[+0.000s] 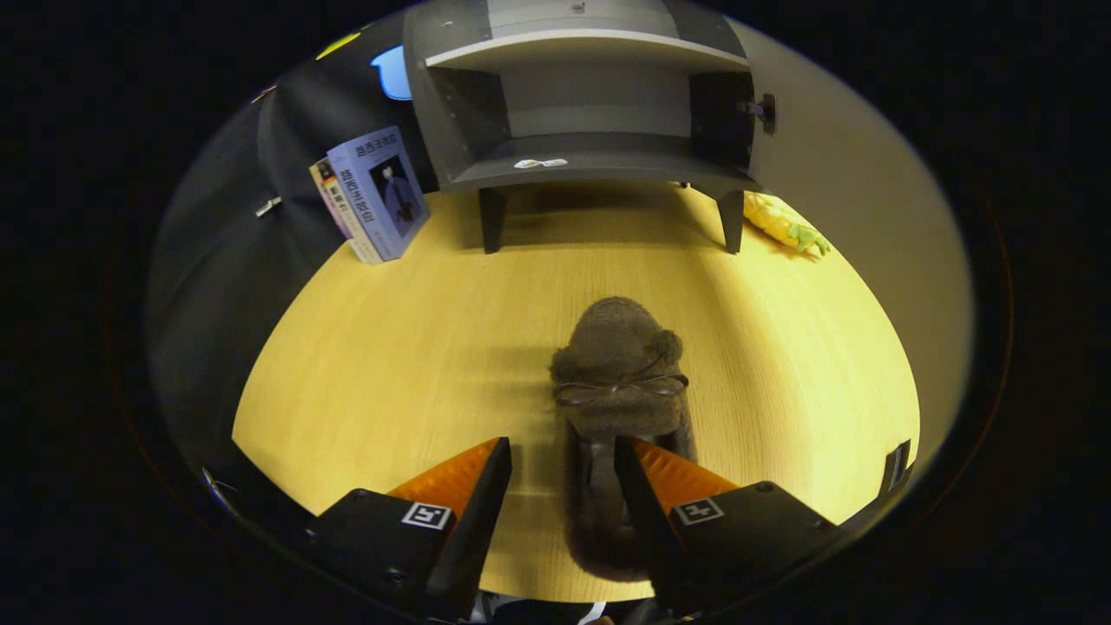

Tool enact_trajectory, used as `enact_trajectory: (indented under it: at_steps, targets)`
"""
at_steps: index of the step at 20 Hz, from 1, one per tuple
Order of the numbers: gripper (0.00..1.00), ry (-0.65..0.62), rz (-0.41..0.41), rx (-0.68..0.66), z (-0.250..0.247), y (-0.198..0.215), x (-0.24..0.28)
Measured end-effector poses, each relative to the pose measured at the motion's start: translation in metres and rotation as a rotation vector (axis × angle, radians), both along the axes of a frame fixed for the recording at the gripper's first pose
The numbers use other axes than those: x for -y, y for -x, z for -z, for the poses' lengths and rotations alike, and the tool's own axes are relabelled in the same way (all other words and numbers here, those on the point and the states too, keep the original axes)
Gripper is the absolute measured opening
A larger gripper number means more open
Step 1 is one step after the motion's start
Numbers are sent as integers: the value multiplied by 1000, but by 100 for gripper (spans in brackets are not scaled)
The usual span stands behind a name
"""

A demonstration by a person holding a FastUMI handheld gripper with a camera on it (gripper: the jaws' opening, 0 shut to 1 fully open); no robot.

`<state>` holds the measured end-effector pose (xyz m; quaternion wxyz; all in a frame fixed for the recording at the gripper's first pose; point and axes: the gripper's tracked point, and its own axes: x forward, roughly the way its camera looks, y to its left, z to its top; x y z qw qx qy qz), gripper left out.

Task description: Open the shoe cabinet door, grab the shoes and put them into the shoe cabinet, then close the shoe cabinet door.

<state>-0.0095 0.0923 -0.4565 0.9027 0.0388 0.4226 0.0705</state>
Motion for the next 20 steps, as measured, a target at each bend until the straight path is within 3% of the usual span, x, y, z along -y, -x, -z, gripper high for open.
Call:
enact_trajectory:
  at_steps: [1, 2, 4, 6, 7, 8, 12, 20]
  targets:
    - [74, 0, 21, 9, 4, -9, -1]
    - [61, -2, 37, 18, 7, -17, -3]
    - [57, 34, 76, 28, 15, -33, 1]
    - [14, 17, 104, 27, 27, -41, -4]
    - [17, 10, 106, 43, 24, -47, -6]
    - [8, 4, 102, 51, 24, -49, -4]
    - [8, -39, 109, 62, 3, -46, 6]
    - [8, -79, 61, 250, -154, -49, 29]
